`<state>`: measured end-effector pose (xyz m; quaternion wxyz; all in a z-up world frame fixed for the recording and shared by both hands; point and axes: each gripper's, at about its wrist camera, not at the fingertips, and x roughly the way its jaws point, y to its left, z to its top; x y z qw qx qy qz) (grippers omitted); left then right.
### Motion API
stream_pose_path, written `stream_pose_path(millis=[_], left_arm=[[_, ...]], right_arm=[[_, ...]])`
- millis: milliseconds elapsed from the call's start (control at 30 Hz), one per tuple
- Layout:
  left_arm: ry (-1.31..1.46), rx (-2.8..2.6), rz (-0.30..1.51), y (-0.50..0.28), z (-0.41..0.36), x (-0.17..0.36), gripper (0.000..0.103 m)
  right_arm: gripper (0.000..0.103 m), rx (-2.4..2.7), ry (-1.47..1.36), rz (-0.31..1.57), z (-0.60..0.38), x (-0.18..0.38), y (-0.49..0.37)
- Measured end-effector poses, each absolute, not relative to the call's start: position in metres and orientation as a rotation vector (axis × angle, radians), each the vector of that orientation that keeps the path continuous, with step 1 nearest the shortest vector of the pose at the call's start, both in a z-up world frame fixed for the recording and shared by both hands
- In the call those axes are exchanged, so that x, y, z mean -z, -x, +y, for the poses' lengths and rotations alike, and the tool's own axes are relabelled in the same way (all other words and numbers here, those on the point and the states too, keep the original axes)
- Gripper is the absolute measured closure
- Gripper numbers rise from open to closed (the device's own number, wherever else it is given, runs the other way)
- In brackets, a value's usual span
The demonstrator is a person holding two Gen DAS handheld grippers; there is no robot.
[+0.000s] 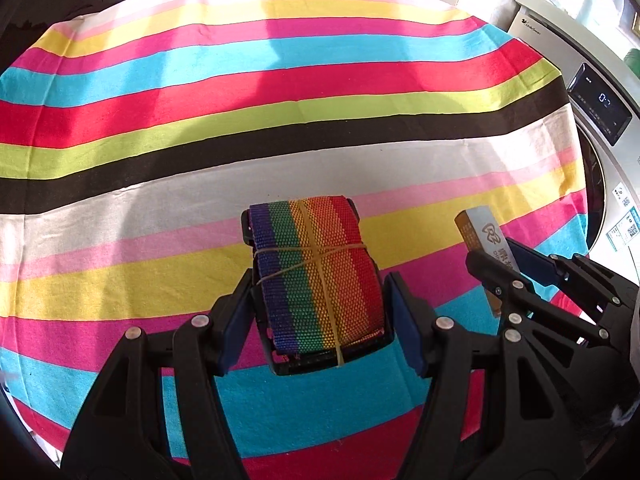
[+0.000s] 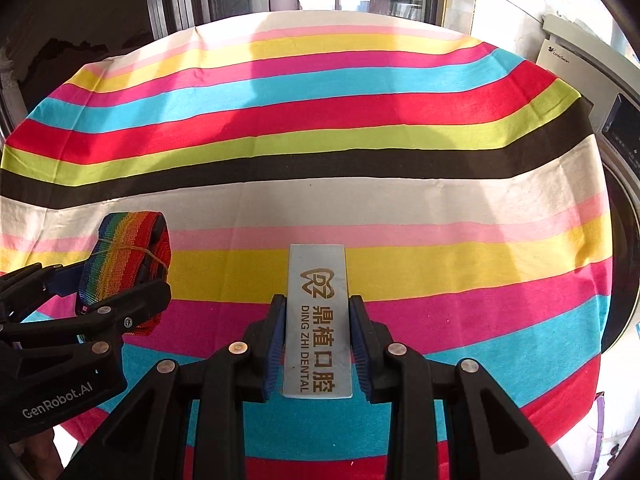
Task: Organize objects
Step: 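Carry DENTAL box with right tool while left tool carries strap bundle to bin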
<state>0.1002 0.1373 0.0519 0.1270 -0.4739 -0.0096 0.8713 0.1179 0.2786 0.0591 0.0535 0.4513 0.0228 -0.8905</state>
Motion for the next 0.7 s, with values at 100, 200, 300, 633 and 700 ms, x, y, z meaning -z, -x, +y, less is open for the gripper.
stream_pose_path(millis=[100,200,300,633,700], left_arm=[[1.351,-2.507,-0.004,-0.111,0.156,-0.057,0.036],[1.325,-2.474,0.017,-0.122,0.176,-0.062,0.036],[1.304,-2.436,0.043,-0.131,0.198,-0.063,0.036],[1.241,-2.288,0.139,-0.176,0.266,-0.062,0.036],[1.232,-2.263,0.16,-0.188,0.279,-0.062,0.036]], right_arm=[[0.071,2.737,-1.374,0.05,0.295,-0.064,-0.131],[0.071,2.769,-1.381,0.034,0.319,-0.072,-0.146],[0.071,2.795,-1.396,0.009,0.341,-0.077,-0.163],[0.071,2.879,-1.502,-0.063,0.406,-0.077,-0.218],[0.071,2.892,-1.525,-0.08,0.42,-0.076,-0.232]])
